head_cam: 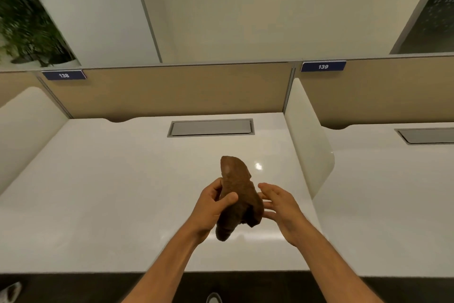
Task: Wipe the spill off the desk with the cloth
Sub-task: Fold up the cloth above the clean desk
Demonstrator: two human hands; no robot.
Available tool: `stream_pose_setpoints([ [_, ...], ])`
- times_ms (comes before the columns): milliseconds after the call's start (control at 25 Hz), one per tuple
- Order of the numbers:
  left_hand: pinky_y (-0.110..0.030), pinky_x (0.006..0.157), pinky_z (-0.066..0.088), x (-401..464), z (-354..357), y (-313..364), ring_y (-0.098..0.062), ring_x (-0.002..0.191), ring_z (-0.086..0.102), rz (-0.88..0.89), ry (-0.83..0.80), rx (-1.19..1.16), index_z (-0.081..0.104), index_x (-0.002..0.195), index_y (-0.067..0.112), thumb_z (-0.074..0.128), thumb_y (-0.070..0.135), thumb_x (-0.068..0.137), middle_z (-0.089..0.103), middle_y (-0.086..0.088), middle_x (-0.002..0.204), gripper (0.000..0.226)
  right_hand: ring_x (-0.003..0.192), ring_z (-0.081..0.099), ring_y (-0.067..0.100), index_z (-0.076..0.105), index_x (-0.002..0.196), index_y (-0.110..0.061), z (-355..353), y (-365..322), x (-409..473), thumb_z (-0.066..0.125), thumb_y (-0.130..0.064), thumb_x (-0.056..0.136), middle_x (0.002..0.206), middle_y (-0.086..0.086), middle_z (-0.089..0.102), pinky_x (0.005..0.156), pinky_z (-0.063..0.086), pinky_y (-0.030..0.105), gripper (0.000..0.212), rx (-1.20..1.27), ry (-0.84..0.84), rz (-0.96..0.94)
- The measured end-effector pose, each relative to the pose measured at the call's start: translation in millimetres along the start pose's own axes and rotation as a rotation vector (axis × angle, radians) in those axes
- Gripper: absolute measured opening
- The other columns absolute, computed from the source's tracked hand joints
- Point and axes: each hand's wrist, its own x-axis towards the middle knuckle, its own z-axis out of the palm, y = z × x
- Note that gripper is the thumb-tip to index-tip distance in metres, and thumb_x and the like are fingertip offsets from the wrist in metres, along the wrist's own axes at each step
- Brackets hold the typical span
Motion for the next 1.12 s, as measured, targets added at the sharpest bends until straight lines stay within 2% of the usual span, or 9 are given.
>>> stream_pose_setpoints([
  [160, -0.035, 0.091, 0.062, 20, -7, 0, -0.025, 0.113, 0.073, 0.007, -0.127, 0.066, 0.075, 0.114, 0.034, 0.078, 0.052, 0.081, 0.077, -0.001, 0.116, 0.038, 0.116, 0.060, 0.013, 0.053, 0.133, -0.045, 8, -18, 22, 0.062, -0.049, 0.093, 0.127, -0.016, 0.060, 0.090, 0.057, 0.031, 0.041, -0.123, -0.059, -0.162],
  [280, -0.034, 0.090, 0.062, 37, -21, -4, -0.027, 0.112, 0.073, 0.008, -0.148, 0.042, 0.076, 0.112, 0.030, 0.077, 0.050, 0.081, 0.077, -0.004, 0.114, 0.037, 0.108, 0.063, 0.008, 0.070, 0.108, -0.036, 10, -33, 40, 0.072, -0.028, 0.092, 0.113, -0.017, 0.067, 0.091, 0.057, 0.027, 0.018, -0.365, 0.089, -0.380],
  [400, -0.031, 0.087, 0.062, 53, -38, -13, -0.022, 0.110, 0.074, 0.001, -0.174, 0.060, 0.076, 0.110, 0.033, 0.075, 0.052, 0.082, 0.078, -0.001, 0.111, 0.034, 0.088, 0.067, 0.011, 0.068, 0.084, -0.028, 15, -51, 47, 0.077, -0.025, 0.086, 0.089, -0.010, 0.070, 0.079, 0.058, 0.029, 0.010, -0.459, 0.141, -0.419],
  [600, -0.030, 0.083, 0.061, 75, -68, -25, -0.016, 0.101, 0.075, -0.127, -0.164, 0.093, 0.068, 0.097, 0.017, 0.062, 0.057, 0.091, 0.076, 0.000, 0.102, 0.041, 0.091, 0.064, 0.000, 0.065, 0.090, -0.039, 32, -100, 43, 0.070, -0.028, 0.091, 0.090, -0.022, 0.067, 0.070, 0.053, 0.011, 0.012, -0.647, -0.029, -0.522],
  [720, -0.032, 0.097, 0.056, 91, -72, -19, -0.012, 0.114, 0.072, -0.158, -0.118, 0.260, 0.065, 0.117, 0.029, 0.067, 0.035, 0.100, 0.066, 0.005, 0.139, 0.018, 0.090, 0.063, 0.007, 0.064, 0.092, -0.039, 44, -129, 48, 0.068, -0.024, 0.094, 0.089, -0.024, 0.064, 0.072, 0.051, 0.012, 0.015, -0.839, -0.121, -0.516],
  [800, -0.035, 0.111, 0.043, 98, -67, -9, -0.001, 0.131, 0.048, -0.063, -0.070, 0.441, 0.045, 0.146, 0.037, 0.076, 0.031, 0.095, 0.041, 0.021, 0.156, 0.061, 0.089, 0.062, 0.008, 0.065, 0.096, -0.036, 48, -145, 50, 0.067, -0.022, 0.095, 0.090, -0.024, 0.061, 0.076, 0.049, 0.014, 0.014, -0.957, -0.178, -0.506],
  [880, -0.022, 0.112, 0.035, 106, -62, 4, 0.013, 0.129, 0.038, 0.061, -0.185, 0.534, 0.030, 0.155, 0.050, 0.080, 0.038, 0.090, 0.028, 0.044, 0.150, 0.083, 0.089, 0.062, 0.008, 0.066, 0.097, -0.032, 49, -157, 49, 0.067, -0.022, 0.095, 0.090, -0.023, 0.061, 0.078, 0.049, 0.015, 0.010, -1.001, -0.197, -0.513],
  [960, -0.015, 0.103, 0.042, 113, -57, 14, 0.019, 0.114, 0.050, 0.120, -0.305, 0.586, 0.042, 0.135, 0.065, 0.076, 0.046, 0.088, 0.043, 0.054, 0.130, 0.061, 0.088, 0.063, 0.007, 0.068, 0.097, -0.030, 48, -168, 47, 0.068, -0.022, 0.095, 0.089, -0.021, 0.062, 0.079, 0.050, 0.016, 0.009, -1.018, -0.183, -0.528],
  [1120, -0.033, 0.095, 0.061, 131, -49, 17, -0.009, 0.093, 0.070, 0.184, -0.213, 0.639, 0.069, 0.112, 0.037, 0.071, 0.031, 0.097, 0.074, 0.015, 0.102, 0.017, 0.083, 0.063, 0.009, 0.066, 0.095, -0.029, 42, -180, 44, 0.067, -0.020, 0.095, 0.086, -0.017, 0.061, 0.077, 0.052, 0.018, 0.009, -1.054, -0.069, -0.537],
])
